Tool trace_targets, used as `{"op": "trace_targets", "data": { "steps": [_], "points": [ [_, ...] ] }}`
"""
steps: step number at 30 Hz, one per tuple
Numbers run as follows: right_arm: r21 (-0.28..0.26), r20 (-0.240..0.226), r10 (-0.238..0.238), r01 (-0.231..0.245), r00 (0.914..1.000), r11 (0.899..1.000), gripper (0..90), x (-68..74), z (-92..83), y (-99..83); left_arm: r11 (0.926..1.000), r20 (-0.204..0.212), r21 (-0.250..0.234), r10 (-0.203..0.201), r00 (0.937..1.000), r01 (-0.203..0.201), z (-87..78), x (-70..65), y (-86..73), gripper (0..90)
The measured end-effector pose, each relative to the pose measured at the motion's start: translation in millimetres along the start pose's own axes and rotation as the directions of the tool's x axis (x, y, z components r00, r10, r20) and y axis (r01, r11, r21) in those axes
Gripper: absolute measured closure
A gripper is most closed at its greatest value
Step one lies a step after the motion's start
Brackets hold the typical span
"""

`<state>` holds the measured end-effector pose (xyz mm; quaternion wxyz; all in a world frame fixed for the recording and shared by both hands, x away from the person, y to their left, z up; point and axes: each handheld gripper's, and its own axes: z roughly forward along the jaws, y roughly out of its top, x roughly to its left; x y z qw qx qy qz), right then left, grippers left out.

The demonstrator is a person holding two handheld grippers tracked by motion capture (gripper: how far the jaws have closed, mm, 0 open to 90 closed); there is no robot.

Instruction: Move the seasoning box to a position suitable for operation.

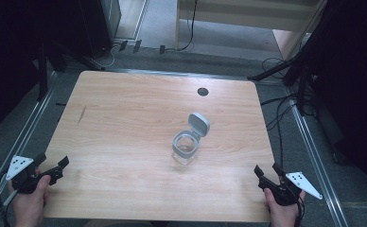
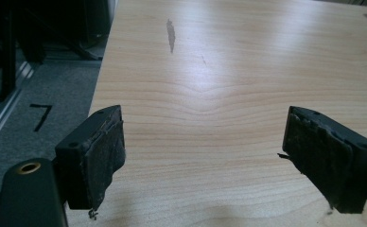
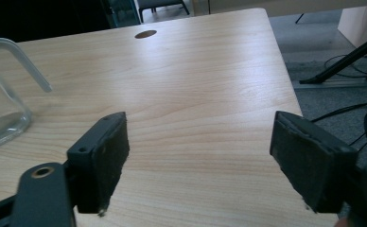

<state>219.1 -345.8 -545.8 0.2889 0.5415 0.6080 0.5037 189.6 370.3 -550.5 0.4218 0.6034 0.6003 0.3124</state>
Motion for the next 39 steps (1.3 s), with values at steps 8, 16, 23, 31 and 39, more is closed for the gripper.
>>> {"op": "trace_targets", "data": {
  "steps": [8,16,23,31,39],
  "points": [
    [-0.021,-0.027,-0.026,0.026,0.9993,0.999,66.0,18.0,-3.1,6.4,1.0000,0.013,0.002,-0.006,0.9999,0.006,6.2,-23.8,9.3,47.2],
    [-0.017,-0.076,0.029,-0.030,0.9967,0.999,87.8,59.3,4.1,27.1,0.9993,0.220,0.032,0.010,0.9755,-0.017,33.8,-82.0,25.6,80.7],
    [0.020,-0.163,-0.023,0.027,0.9864,0.999,90.0,105.6,26.7,26.2,0.9974,0.335,0.018,0.060,0.9403,-0.070,53.6,-129.2,40.5,90.0],
    [0.025,-0.210,-0.051,0.057,0.9764,0.998,90.0,148.3,54.6,28.9,0.9904,0.419,0.042,0.103,0.9023,-0.132,83.2,-183.4,51.0,90.0],
    [0.057,-0.176,-0.040,0.051,0.9835,0.997,90.0,166.2,72.2,27.5,0.9831,0.481,0.055,0.127,0.8673,-0.175,105.4,-228.6,60.1,90.0]
  ]
}}
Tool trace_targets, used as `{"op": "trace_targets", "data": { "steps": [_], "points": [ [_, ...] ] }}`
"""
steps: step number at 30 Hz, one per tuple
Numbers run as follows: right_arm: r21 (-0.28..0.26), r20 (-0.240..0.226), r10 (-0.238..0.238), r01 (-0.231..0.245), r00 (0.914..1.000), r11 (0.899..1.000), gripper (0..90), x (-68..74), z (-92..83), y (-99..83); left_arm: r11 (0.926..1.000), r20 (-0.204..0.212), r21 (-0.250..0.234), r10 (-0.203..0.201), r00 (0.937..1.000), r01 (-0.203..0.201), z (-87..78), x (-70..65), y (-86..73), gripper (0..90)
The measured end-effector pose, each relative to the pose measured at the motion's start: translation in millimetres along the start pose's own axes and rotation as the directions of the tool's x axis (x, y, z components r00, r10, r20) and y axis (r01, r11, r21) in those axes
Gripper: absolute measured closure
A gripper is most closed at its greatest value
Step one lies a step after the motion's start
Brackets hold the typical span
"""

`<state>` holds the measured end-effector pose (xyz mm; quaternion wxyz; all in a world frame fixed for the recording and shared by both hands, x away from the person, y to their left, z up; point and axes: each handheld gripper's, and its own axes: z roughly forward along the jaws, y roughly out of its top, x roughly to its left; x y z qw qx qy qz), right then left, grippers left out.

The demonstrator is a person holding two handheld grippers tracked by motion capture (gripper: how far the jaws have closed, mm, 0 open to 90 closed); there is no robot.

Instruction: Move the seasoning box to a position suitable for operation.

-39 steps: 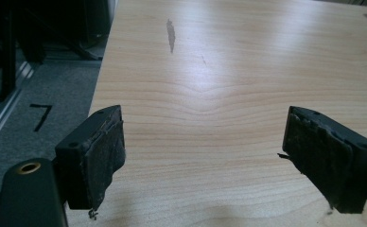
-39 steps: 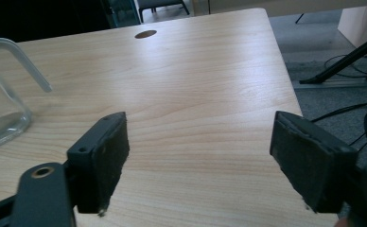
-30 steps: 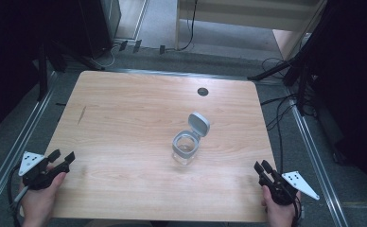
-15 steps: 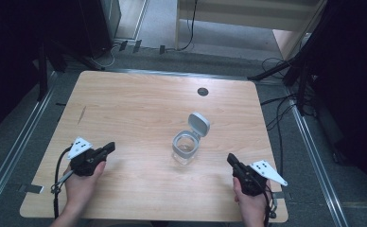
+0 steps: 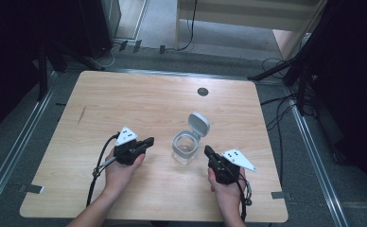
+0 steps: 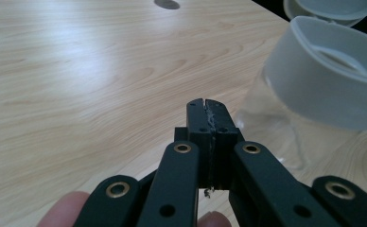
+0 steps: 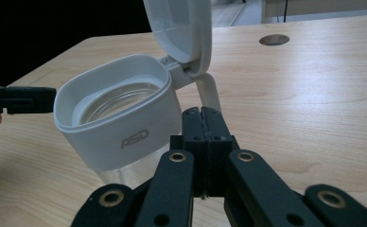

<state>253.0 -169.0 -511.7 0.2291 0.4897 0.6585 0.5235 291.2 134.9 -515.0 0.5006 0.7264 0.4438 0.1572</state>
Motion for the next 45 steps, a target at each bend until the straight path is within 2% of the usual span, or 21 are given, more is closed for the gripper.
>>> {"op": "trace_targets", "data": {
  "steps": [2,5,8,13,18,20,24,25,30,31,33,34,37,38,39,40,41,42,43,44,45],
  "points": [
    [0.008,-0.001,0.009,-0.009,1.0000,1.000,90.0,3.7,3.4,-1.3,1.0000,0.008,0.001,0.002,1.0000,-0.002,3.6,-2.3,2.7,90.0],
    [0.018,0.017,0.021,-0.021,0.9996,1.000,90.0,8.3,7.0,-1.9,0.9999,0.047,0.008,0.009,0.9988,-0.009,17.2,-15.7,13.3,90.0],
    [0.031,0.042,0.054,-0.056,0.9976,0.998,90.0,10.8,10.5,-1.8,0.9999,0.062,0.007,0.009,0.9980,-0.010,23.8,-23.8,17.6,90.0],
    [0.040,0.073,0.041,-0.044,0.9965,0.998,90.0,14.8,15.1,-2.9,0.9987,0.069,0.022,0.044,0.9967,-0.046,32.0,-33.6,20.7,90.0],
    [0.039,0.079,0.027,-0.030,0.9965,0.999,90.0,15.1,18.3,-0.6,0.9976,0.069,0.031,0.060,0.9958,-0.062,29.1,-38.5,20.2,90.0],
    [0.045,0.068,0.030,-0.033,0.9972,0.998,90.0,13.3,21.6,2.1,0.9984,0.074,0.027,0.048,0.9961,-0.050,22.8,-40.1,19.2,90.0],
    [0.058,0.044,0.016,-0.019,0.9989,0.998,90.0,12.3,26.3,5.1,0.9981,0.073,0.027,0.053,0.9959,-0.055,15.4,-41.4,16.2,90.0],
    [0.072,0.025,0.000,-0.001,0.9997,0.997,90.0,11.8,29.8,7.8,0.9985,0.072,0.026,0.047,0.9963,-0.049,11.7,-42.1,13.6,90.0],
    [0.085,-0.021,-0.017,0.019,0.9996,0.996,90.0,11.2,38.5,13.1,0.9989,0.059,0.024,0.040,0.9975,-0.041,3.9,-43.1,7.7,90.0],
    [0.084,-0.029,-0.017,0.019,0.9994,0.996,90.0,10.9,39.7,13.9,0.9991,0.046,0.017,0.038,0.9982,-0.039,1.8,-42.6,5.3,88.7],
    [0.084,-0.037,-0.026,0.029,0.9990,0.996,90.0,10.4,40.7,15.2,0.9995,0.049,0.012,0.030,0.9983,-0.031,0.5,-40.7,3.9,79.0],
    [0.078,-0.040,-0.029,0.032,0.9988,0.996,90.0,10.3,40.8,16.6,0.9998,0.054,-0.002,0.020,0.9984,-0.020,-1.4,-36.7,1.3,79.0],
    [0.062,-0.045,-0.035,0.038,0.9984,0.997,89.9,4.6,42.6,22.7,0.9981,0.051,-0.050,-0.033,0.9982,0.035,-11.5,-18.2,-7.6,58.9],
    [0.060,-0.043,-0.030,0.033,0.9986,0.998,89.9,0.1,43.9,28.7,0.9971,-0.015,-0.061,-0.046,0.9988,0.045,-21.2,-4.8,-13.9,41.6],
    [0.059,-0.041,-0.031,0.034,0.9987,0.998,89.8,-1.5,44.2,31.5,0.9974,-0.079,-0.054,-0.052,0.9956,0.047,-29.6,6.5,-19.8,37.2],
    [0.059,-0.042,-0.033,0.035,0.9986,0.998,89.7,-4.3,44.8,36.1,0.9974,-0.079,-0.054,-0.052,0.9956,0.047,-29.6,6.5,-19.8,33.5],
    [0.060,-0.049,-0.032,0.035,0.9983,0.998,88.5,-6.9,45.7,39.9,0.9967,-0.119,-0.050,-0.070,0.9905,0.064,-37.7,17.1,-25.8,31.5],
    [0.062,-0.047,-0.025,0.028,0.9986,0.998,88.5,-8.3,46.3,42.6,0.9939,-0.169,-0.046,-0.107,0.9797,0.100,-54.8,38.1,-38.8,29.8],
    [0.056,-0.033,-0.023,0.025,0.9992,0.998,88.7,-10.5,46.7,45.7,0.9923,-0.204,-0.042,-0.123,0.9712,0.117,-65.3,49.9,-46.6,29.0],
    [0.057,-0.026,-0.015,0.017,0.9995,0.998,88.8,-12.4,47.3,49.0,0.9923,-0.204,-0.042,-0.123,0.9712,0.117,-65.3,49.9,-46.6,28.4],
    [0.056,-0.025,-0.010,0.011,0.9996,0.998,89.3,-14.3,48.6,51.9,0.9858,-0.245,-0.050,-0.168,0.9549,0.161,-87.2,72.6,-59.0,28.0]
  ]
}}
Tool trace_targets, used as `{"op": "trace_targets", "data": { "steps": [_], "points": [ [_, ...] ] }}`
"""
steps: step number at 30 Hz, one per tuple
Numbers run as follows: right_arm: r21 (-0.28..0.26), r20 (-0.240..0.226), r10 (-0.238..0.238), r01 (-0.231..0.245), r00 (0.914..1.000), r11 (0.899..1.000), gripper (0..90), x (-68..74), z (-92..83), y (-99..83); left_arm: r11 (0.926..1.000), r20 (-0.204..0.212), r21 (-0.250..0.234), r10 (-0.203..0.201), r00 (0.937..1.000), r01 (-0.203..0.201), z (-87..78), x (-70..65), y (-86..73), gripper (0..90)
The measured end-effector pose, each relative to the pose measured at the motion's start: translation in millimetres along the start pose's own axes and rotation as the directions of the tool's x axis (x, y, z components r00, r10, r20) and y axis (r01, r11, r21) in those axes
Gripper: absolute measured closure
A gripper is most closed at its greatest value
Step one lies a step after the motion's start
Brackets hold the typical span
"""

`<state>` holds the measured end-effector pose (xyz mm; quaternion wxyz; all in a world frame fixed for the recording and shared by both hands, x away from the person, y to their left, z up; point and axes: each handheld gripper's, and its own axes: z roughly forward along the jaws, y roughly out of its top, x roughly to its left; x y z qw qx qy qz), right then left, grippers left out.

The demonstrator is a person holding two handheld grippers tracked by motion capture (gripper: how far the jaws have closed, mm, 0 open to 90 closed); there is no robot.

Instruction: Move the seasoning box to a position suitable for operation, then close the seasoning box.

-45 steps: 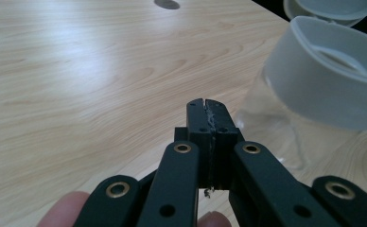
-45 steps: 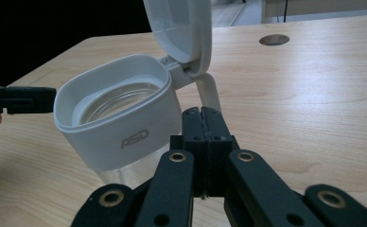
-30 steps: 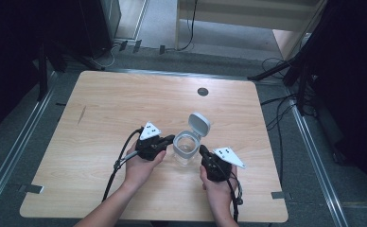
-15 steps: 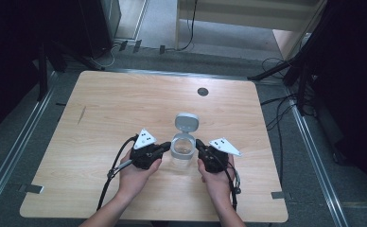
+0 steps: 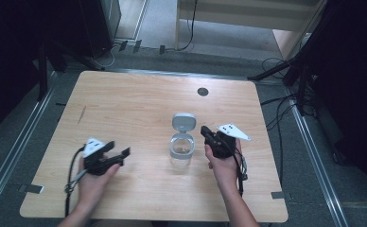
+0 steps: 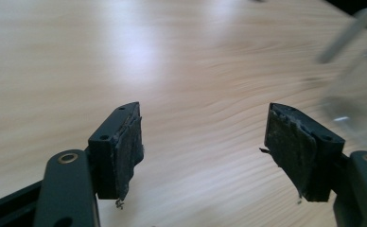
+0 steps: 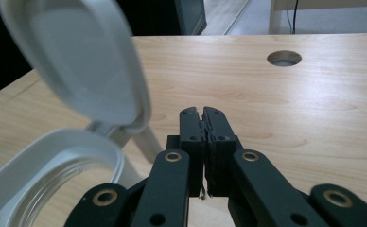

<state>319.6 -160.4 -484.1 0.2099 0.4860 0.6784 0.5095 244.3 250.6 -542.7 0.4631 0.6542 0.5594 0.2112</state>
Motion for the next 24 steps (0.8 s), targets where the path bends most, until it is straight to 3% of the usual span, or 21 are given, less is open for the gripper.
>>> {"op": "trace_targets", "data": {
  "steps": [1,2,4,5,7,9,10,15,20,24],
  "points": [
    [-0.002,-0.001,0.002,-0.002,1.0000,1.000,90.0,-2.0,1.2,2.7,1.0000,-0.024,-0.002,-0.007,0.9997,0.007,-8.6,13.2,-2.1,27.9],
    [-0.005,-0.003,0.009,-0.009,1.0000,1.000,90.0,-3.6,2.6,5.2,1.0000,-0.024,-0.002,-0.007,0.9997,0.007,-8.6,13.2,-2.1,27.7],
    [-0.003,-0.012,0.019,-0.019,0.9998,1.000,90.0,-6.1,6.5,10.1,0.9997,-0.095,-0.023,0.003,0.9954,-0.005,-27.1,37.7,-6.5,27.5],
    [-0.001,-0.015,0.018,-0.018,0.9997,1.000,90.0,-6.4,8.4,12.2,0.9994,-0.147,-0.031,0.008,0.9891,-0.012,-39.6,55.5,-11.7,27.5],
    [-0.004,-0.028,0.015,-0.015,0.9995,1.000,90.0,-7.5,13.0,16.2,0.9995,-0.160,-0.032,0.004,0.9872,-0.009,-43.3,62.4,-14.2,26.6],
    [-0.002,-0.037,0.019,-0.019,0.9992,1.000,90.0,-7.6,14.7,17.8,0.9983,-0.131,-0.043,-0.044,0.9904,0.039,-47.8,70.1,-15.0,24.7],
    [0.003,-0.044,0.018,-0.018,0.9989,1.000,90.0,-6.8,19.7,22.6,0.9980,-0.132,-0.050,-0.044,0.9903,0.037,-47.8,69.6,-15.3,24.7],
    [0.002,-0.083,0.015,-0.015,0.9964,1.000,90.0,-0.6,27.7,35.6,0.9990,-0.141,-0.018,0.038,0.9893,-0.041,-41.1,58.8,-16.6,24.7],
    [-0.002,-0.118,0.003,-0.004,0.9930,1.000,90.0,5.6,28.4,45.7,0.9995,-0.146,-0.022,0.018,0.9891,-0.022,-40.1,60.9,-15.7,24.7],
    [-0.009,-0.151,-0.010,0.009,0.9885,1.000,90.0,7.2,26.8,47.9,0.9994,-0.152,-0.014,0.030,0.9879,-0.032,-38.7,59.7,-15.2,25.0]
  ]
}}
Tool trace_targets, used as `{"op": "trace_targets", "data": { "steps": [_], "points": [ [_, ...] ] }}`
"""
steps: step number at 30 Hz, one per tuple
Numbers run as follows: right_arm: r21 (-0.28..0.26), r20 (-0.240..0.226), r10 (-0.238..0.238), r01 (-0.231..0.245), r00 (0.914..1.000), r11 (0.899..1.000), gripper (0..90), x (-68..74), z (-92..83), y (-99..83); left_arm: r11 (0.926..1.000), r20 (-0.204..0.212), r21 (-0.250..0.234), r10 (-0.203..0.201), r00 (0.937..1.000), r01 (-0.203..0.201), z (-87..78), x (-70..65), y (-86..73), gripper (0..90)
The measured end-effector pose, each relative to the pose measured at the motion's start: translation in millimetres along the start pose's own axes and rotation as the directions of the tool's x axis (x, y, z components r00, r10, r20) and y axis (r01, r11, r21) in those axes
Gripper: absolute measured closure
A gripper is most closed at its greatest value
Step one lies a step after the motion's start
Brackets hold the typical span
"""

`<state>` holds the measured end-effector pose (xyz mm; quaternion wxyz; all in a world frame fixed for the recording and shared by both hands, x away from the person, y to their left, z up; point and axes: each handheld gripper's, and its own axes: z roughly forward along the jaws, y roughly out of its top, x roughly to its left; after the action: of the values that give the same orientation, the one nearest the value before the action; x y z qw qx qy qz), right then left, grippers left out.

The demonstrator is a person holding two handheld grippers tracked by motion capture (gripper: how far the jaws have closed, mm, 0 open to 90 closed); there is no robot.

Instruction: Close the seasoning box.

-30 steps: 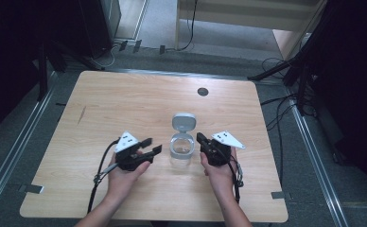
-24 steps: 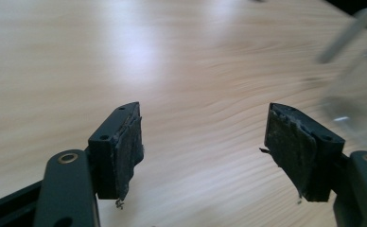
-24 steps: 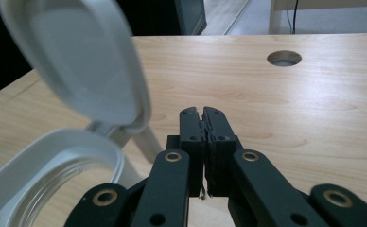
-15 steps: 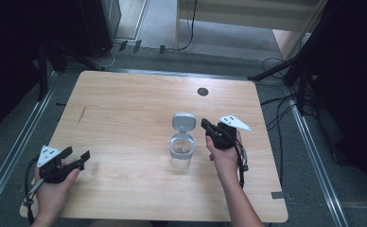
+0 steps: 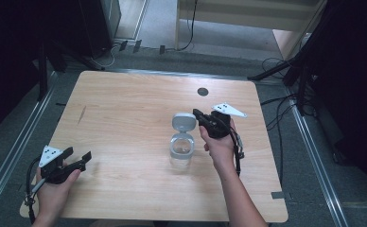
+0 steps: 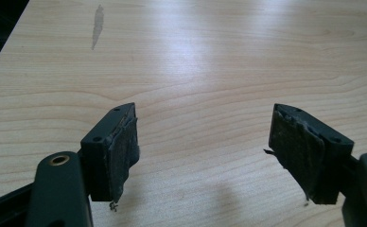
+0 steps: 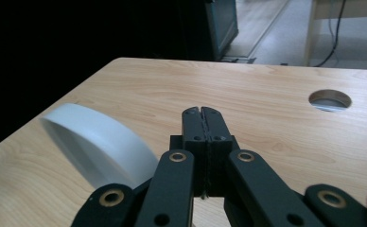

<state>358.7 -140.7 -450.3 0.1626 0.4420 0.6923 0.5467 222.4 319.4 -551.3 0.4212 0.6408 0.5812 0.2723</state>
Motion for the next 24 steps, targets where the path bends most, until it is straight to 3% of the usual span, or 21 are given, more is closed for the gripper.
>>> {"op": "trace_targets", "data": {
  "steps": [11,13,14,15,17,18,19,22,24],
  "points": [
    [0.000,-0.060,-0.030,0.030,0.9978,1.000,90.0,15.7,-26.4,-12.1,1.0000,-0.003,0.006,-0.002,1.0000,0.002,0.8,0.4,0.7,26.1],
    [-0.016,-0.038,-0.045,0.045,0.9982,0.999,79.8,17.1,-30.4,-13.9,1.0000,-0.003,0.005,-0.002,1.0000,0.002,1.0,0.2,0.7,26.3],
    [-0.027,-0.019,-0.057,0.057,0.9982,0.998,68.4,17.5,-32.4,-14.6,1.0000,-0.003,0.005,-0.001,1.0000,0.001,1.0,0.1,0.7,26.3],
    [-0.027,-0.019,-0.057,0.057,0.9982,0.998,68.4,17.5,-32.4,-14.6,1.0000,-0.003,0.005,-0.001,1.0000,0.001,1.0,0.0,0.7,26.3],
    [-0.027,0.009,-0.078,0.078,0.9969,0.997,44.9,18.0,-34.6,-15.1,1.0000,-0.003,0.005,-0.001,1.0000,0.001,1.0,0.1,0.7,26.4],
    [-0.017,0.017,-0.064,0.064,0.9978,0.998,28.7,15.9,-36.8,-15.5,1.0000,-0.003,0.005,-0.001,1.0000,0.001,1.0,0.1,0.7,26.4],
    [-0.017,0.017,-0.064,0.064,0.9978,0.998,28.7,15.9,-36.8,-15.5,1.0000,-0.003,0.005,-0.002,1.0000,0.002,1.0,0.1,0.7,26.4],
    [-0.001,0.055,-0.028,0.028,0.9981,1.000,13.8,5.5,-42.9,-18.5,1.0000,-0.004,0.005,0.000,1.0000,0.000,1.0,-0.2,0.7,26.4],
    [-0.004,0.073,-0.021,0.022,0.9971,1.000,13.7,-1.5,-48.3,-21.3,1.0000,-0.004,0.005,0.002,1.0000,-0.002,0.8,-0.3,0.6,26.4]
  ]
}}
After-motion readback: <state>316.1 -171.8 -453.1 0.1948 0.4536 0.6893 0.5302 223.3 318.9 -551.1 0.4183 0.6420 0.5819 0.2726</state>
